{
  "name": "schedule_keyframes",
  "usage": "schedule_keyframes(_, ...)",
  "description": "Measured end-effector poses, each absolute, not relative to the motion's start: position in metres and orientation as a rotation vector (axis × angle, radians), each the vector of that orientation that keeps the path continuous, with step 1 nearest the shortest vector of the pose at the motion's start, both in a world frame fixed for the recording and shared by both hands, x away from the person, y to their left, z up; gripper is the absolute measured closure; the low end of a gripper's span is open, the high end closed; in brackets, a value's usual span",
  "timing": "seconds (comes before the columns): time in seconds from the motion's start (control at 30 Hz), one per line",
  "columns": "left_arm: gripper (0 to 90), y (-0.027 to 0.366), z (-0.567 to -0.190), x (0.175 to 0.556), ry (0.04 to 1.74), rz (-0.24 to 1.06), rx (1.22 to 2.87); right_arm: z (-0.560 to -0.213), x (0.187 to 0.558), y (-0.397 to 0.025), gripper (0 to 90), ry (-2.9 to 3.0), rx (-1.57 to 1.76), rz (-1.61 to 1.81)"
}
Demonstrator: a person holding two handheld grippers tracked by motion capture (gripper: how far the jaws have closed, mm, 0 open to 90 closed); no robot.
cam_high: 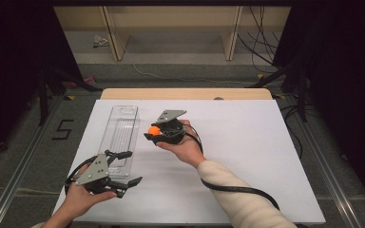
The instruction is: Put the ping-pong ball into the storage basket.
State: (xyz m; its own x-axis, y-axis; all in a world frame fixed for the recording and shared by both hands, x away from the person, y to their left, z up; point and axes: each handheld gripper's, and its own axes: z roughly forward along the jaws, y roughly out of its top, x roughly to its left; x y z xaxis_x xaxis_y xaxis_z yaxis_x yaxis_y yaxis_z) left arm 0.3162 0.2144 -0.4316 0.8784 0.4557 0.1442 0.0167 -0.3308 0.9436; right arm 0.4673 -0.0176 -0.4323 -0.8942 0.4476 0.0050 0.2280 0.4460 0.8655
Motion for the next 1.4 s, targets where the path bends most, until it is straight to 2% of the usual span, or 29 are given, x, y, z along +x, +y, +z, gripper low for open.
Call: schedule_keyframes(1.4, 16.3, 0.214, -0.432, 0.316, 0.350, 0.463, 1.869, -0.426, 0.472, 0.004, 51.4, 2.488, 0.556, 1.439)
